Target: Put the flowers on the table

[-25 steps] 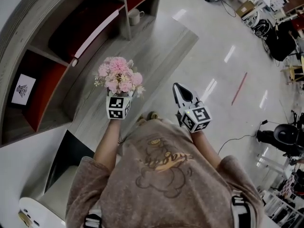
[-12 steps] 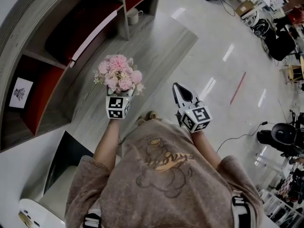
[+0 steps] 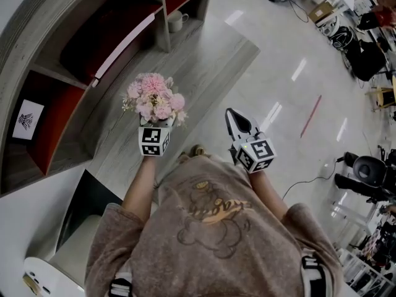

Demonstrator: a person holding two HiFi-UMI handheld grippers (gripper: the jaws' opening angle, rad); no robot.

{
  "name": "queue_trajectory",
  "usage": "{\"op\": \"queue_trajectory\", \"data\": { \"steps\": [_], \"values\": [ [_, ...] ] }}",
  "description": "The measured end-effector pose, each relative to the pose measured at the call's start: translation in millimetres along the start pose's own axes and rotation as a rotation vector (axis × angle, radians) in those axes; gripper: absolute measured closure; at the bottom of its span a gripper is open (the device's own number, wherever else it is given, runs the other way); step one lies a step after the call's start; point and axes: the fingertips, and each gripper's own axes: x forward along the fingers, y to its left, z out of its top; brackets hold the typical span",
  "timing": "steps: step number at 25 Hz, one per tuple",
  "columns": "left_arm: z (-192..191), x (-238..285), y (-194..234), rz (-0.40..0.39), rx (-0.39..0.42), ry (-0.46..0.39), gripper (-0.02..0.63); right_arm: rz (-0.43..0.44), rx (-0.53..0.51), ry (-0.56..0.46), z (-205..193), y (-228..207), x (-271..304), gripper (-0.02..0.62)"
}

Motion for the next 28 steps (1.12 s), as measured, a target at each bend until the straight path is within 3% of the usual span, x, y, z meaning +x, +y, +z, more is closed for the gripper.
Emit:
{"op": "queue_trajectory", "data": {
  "steps": [14, 19, 28],
  "values": [
    [9, -8, -1, 0.017, -0.040, -0.006, 0.244, 0.012, 0.004, -0.014, 1, 3, -3, 0.597],
    [19, -23, -2, 0.020, -0.099, -0.026, 0.245, 0.054, -0.009, -0.015, 0, 12, 5, 0.597],
    [37, -64, -4, 0.068, -0.094, -0.057, 0.245, 0.160, -0.035, -0.020, 0, 35, 20, 0.597]
  ]
}}
